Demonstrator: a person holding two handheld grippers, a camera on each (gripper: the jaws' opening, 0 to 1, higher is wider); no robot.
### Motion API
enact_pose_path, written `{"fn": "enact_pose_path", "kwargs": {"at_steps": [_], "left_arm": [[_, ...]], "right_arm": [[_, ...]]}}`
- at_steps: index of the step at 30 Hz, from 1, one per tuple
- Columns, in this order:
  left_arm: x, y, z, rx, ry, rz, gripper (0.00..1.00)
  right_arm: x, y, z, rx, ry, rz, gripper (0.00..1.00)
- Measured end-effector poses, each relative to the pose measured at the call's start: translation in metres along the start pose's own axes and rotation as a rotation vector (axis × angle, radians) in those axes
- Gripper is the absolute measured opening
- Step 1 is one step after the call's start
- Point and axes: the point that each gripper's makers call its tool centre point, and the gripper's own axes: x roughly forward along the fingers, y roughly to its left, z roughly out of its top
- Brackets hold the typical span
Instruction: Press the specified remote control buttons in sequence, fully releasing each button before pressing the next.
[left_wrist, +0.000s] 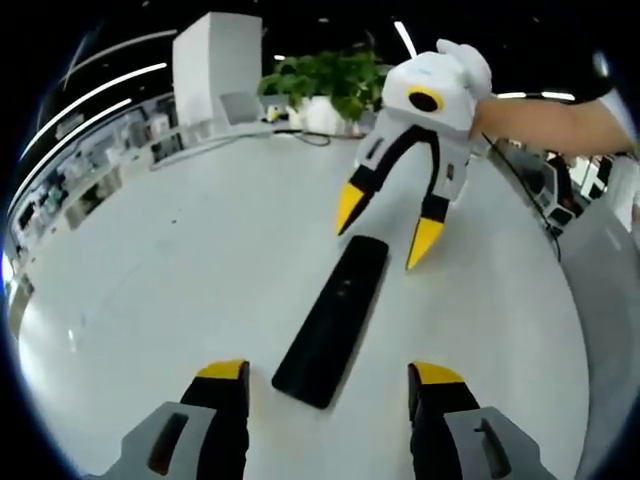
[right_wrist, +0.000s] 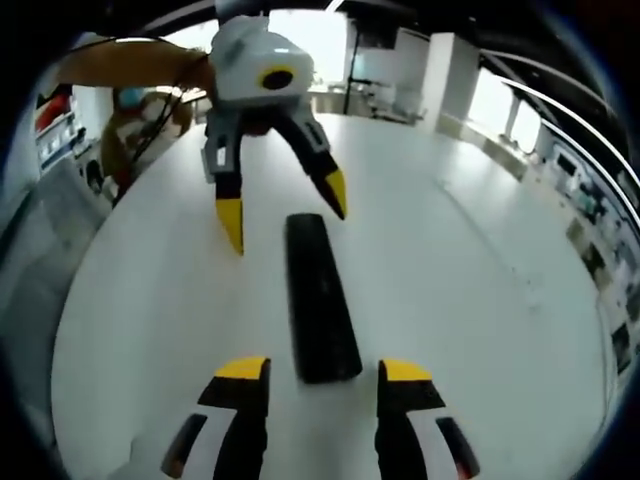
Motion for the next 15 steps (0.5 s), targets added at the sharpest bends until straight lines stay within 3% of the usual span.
{"fn": "enact_pose_path", "kwargs": {"at_steps": [15], "left_arm": [[0.0037,-0.0055,0.0029,0.010,0.006,-0.038,0.55]], "right_arm": [[0.0073,0.0011,0.0053,-0.024,0.021,0.041,0.36]]}}
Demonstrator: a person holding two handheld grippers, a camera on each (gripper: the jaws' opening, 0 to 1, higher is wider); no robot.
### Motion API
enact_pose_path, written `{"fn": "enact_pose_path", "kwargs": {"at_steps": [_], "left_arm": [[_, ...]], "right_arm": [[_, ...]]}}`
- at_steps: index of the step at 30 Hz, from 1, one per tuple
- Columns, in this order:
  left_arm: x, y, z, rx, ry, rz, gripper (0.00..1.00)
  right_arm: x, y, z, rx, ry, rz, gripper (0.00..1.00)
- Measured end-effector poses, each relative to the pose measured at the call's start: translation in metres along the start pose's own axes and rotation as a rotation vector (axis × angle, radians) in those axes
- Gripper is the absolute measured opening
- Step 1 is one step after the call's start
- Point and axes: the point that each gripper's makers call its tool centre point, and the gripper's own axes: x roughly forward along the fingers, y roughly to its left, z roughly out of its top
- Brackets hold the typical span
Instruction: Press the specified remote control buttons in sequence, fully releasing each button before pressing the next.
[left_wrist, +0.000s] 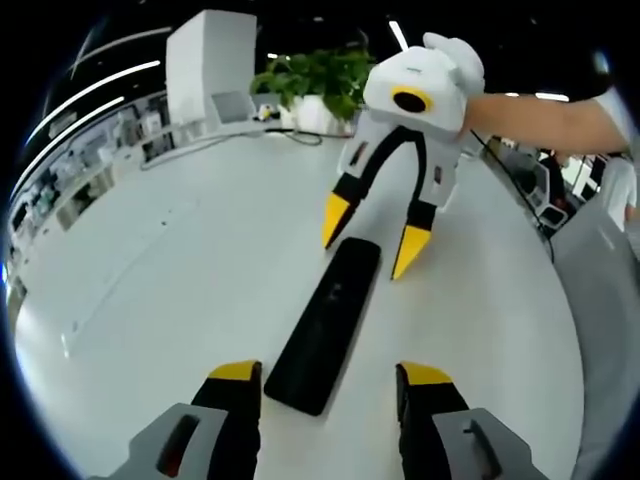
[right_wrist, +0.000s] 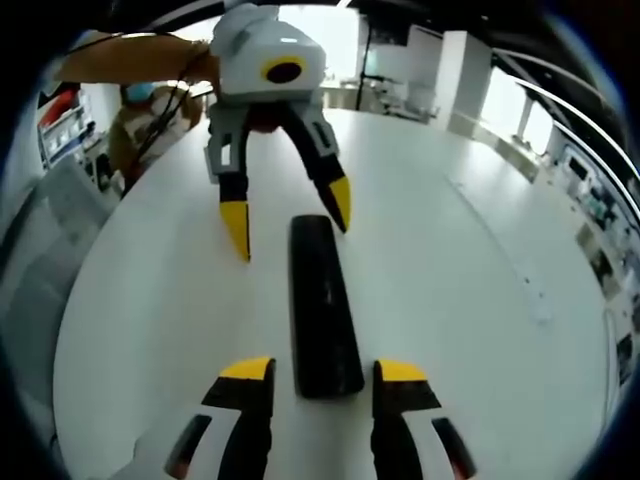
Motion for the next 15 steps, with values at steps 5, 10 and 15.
{"fn": "enact_pose_path", "kwargs": {"at_steps": [5,10,15], "left_arm": [[0.0005,0.0002,-0.0002,0.001,0.009,-0.006,0.52],[-0.0001,0.0015,-0.0009,0.004,0.013,-0.004,0.50],[0.0001,0.0021,-0.0019,0.024,0.025,-0.001,0.48]], "right_arm": [[0.0006,0.0000,0.0011,-0.015,0.009,0.011,0.33],[0.0023,0.0003,0.0008,-0.019,0.018,0.021,0.29],[0.0025,0.0005,0.0019,-0.033,0.027,0.024,0.25]]}}
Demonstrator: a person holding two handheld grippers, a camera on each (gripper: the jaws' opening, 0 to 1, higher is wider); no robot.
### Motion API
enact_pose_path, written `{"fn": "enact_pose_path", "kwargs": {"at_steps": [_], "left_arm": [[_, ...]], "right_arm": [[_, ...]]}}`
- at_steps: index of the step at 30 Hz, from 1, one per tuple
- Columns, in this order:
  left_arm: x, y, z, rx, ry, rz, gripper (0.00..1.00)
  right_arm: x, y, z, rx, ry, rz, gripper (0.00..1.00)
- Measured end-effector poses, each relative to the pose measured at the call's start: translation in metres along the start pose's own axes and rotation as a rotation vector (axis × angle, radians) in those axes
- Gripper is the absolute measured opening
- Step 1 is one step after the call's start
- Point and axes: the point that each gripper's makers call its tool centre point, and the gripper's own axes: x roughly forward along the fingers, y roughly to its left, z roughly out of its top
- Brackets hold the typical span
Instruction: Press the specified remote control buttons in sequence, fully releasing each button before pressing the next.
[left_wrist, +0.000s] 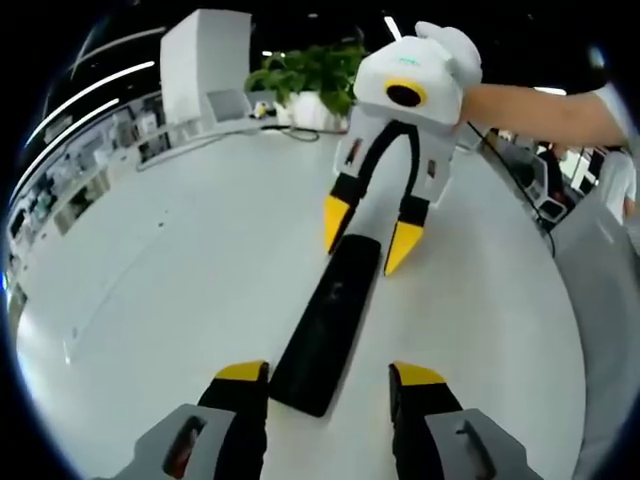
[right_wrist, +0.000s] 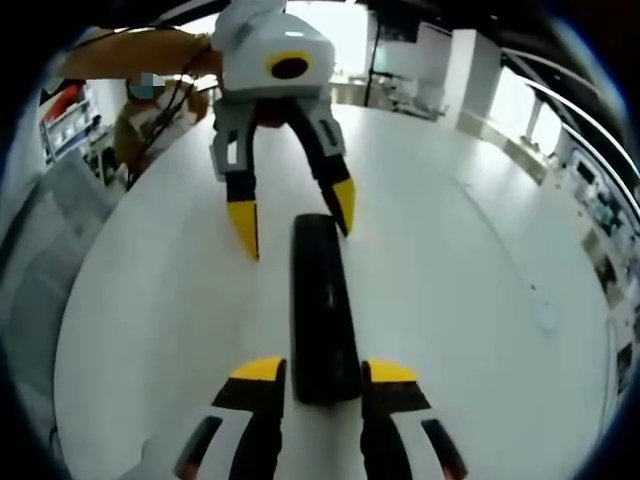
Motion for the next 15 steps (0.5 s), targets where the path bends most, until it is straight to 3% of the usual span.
{"fn": "enact_pose_path", "kwargs": {"at_steps": [12,15], "left_arm": [[0.0011,0.0034,-0.0010,0.048,0.032,0.006,0.40],[0.0009,0.0031,-0.0010,0.064,0.044,-0.008,0.34]], "right_arm": [[0.0003,-0.0003,-0.0012,-0.002,0.011,0.006,0.22],[0.0002,-0.0008,-0.0014,-0.007,0.014,0.005,0.22]]}}
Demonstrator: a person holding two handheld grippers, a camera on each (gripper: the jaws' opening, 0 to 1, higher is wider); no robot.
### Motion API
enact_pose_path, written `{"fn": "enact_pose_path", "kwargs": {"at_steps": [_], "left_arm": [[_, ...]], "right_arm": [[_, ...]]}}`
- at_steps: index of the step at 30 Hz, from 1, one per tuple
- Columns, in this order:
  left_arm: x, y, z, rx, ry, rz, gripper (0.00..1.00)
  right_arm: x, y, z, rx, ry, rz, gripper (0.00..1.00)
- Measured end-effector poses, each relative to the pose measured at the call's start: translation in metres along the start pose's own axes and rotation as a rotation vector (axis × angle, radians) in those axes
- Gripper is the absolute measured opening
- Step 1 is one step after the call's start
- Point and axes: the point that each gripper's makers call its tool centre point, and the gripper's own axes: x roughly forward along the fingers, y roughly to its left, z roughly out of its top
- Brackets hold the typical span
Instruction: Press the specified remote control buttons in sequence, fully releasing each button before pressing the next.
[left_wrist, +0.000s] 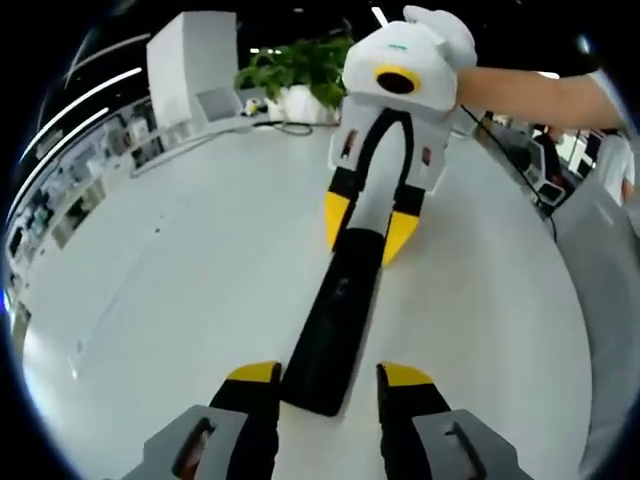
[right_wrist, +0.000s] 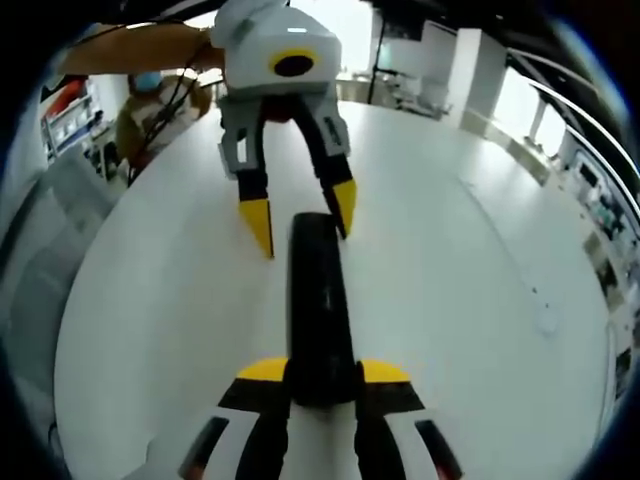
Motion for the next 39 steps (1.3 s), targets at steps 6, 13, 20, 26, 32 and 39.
{"fn": "enact_pose_path", "kwargs": {"at_steps": [6,13,20,26,32,39], "left_arm": [[0.000,-0.002,0.001,0.033,0.016,-0.007,0.26],[0.001,-0.003,0.001,0.056,0.030,-0.011,0.25],[0.000,-0.004,0.001,0.080,0.030,-0.007,0.25],[-0.001,-0.008,0.001,0.085,0.015,-0.009,0.24],[-0.006,-0.015,0.003,0.085,-0.002,0.006,0.24],[-0.014,-0.027,0.008,0.099,-0.018,0.022,0.24]], "right_arm": [[0.000,0.000,0.000,-0.016,0.005,0.000,0.22],[0.000,0.001,0.000,-0.037,0.010,-0.006,0.21],[-0.001,0.003,0.001,-0.066,0.017,-0.018,0.20],[-0.002,0.007,0.000,-0.066,0.017,-0.021,0.19],[-0.008,0.012,0.002,-0.072,0.011,-0.037,0.19],[-0.016,0.025,0.006,-0.070,-0.001,-0.062,0.19]]}}
